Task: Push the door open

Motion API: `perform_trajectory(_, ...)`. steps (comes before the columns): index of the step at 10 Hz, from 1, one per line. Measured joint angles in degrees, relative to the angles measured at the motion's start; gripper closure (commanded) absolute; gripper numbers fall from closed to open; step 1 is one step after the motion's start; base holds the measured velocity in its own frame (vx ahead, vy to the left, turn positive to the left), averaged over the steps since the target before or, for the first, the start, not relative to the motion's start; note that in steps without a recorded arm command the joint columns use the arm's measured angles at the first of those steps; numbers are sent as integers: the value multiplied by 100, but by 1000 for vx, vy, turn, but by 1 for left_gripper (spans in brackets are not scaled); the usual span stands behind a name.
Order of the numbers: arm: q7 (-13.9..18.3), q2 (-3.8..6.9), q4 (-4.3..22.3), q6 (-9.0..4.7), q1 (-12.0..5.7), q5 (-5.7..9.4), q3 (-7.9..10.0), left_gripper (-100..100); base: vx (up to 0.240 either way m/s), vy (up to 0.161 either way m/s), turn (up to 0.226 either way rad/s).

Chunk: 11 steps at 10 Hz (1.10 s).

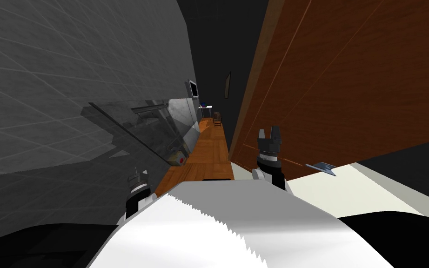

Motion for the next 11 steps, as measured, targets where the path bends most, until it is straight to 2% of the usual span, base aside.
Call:
perform_trajectory(3,-27,8,30,-23,-15,63,-30,-100,8,-5,-26)
perform_trajectory(11,-28,9,32,-23,-14,67,-31,-100,5,-3,-15)
